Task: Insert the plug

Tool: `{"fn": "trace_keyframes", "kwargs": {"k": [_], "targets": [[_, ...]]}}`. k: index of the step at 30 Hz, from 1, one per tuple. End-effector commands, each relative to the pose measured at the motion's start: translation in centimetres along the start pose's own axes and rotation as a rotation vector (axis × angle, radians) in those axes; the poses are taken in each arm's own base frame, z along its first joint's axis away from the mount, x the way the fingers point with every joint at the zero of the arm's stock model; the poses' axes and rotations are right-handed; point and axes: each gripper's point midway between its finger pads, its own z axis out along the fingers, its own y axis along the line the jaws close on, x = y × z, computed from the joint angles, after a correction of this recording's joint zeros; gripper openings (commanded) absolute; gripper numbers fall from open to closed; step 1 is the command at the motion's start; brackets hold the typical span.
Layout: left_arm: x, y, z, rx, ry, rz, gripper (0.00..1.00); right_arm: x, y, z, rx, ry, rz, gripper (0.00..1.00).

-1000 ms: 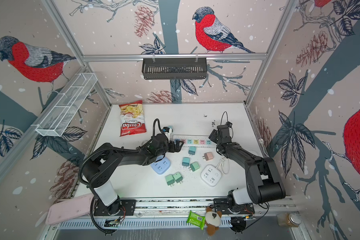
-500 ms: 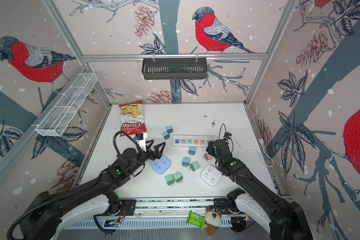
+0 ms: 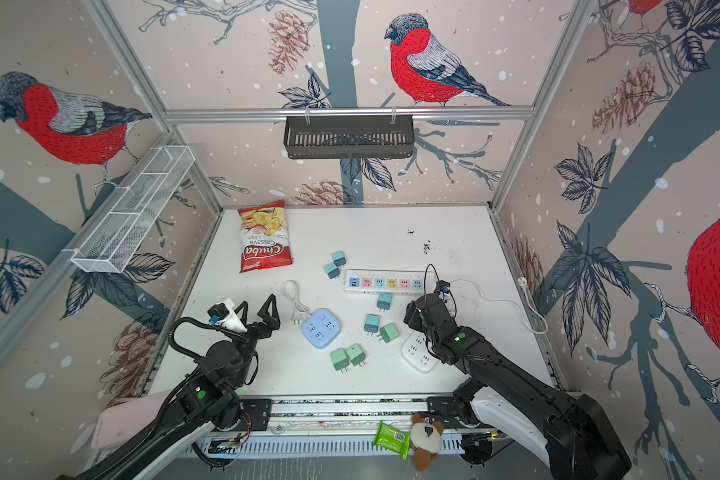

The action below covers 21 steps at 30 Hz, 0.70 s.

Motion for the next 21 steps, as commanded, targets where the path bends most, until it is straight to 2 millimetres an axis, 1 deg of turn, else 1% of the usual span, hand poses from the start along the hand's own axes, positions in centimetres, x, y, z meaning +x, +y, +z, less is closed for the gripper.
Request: {"fn": "trace_keyframes", "kwargs": {"k": [1, 4, 6, 7, 8, 10, 11, 13, 15, 16, 21], "targets": [[-0.7, 0.3, -0.2, -0.013, -0.029, 0.019, 0.98, 0.3, 0.6, 0.3, -0.036, 0.007, 0.023, 0.75], [-1.9, -0.2, 0.1, -0.033, -0.015, 0.041, 0.98, 0.4, 0.4, 0.5, -0.024, 0.008, 0.022, 0.76], [-2.4, -0.7, 0.5, -0.077, 0.058, 0.11, 0.98, 0.5, 0.5, 0.7, -0.024, 0.013, 0.016, 0.76], [-2.5, -0.6, 0.6, -0.118, 0.107, 0.138, 0.98, 0.6, 0.5, 0.8, -0.02, 0.02, 0.014, 0.76], [-2.0, 0.0, 0.8, -0.189, 0.163, 0.141, 0.98, 0.5, 0.5, 0.9, -0.016, 0.021, 0.011, 0.76], [-0.8, 1.1, 1.3, -0.277, 0.205, 0.148, 0.97, 0.5, 0.6, 1.1, -0.014, 0.024, 0.009, 0.77], [-0.2, 1.2, 1.6, -0.287, 0.214, 0.159, 0.97, 0.4, 0.6, 1.1, -0.013, 0.02, 0.009, 0.77], [0.8, 0.1, 2.3, -0.234, 0.253, 0.194, 0.97, 0.3, 0.7, 1.4, -0.008, 0.017, 0.009, 0.77], [1.2, -0.5, 2.5, -0.209, 0.27, 0.204, 0.97, 0.3, 0.7, 1.8, -0.005, 0.02, 0.007, 0.78], [1.3, -0.4, 2.5, -0.21, 0.27, 0.204, 0.98, 0.4, 0.8, 2.1, -0.001, 0.027, 0.005, 0.78], [0.9, -0.3, 2.0, -0.188, 0.245, 0.176, 0.98, 0.8, 1.3, 3.4, 0.01, 0.059, -0.012, 0.76]]}}
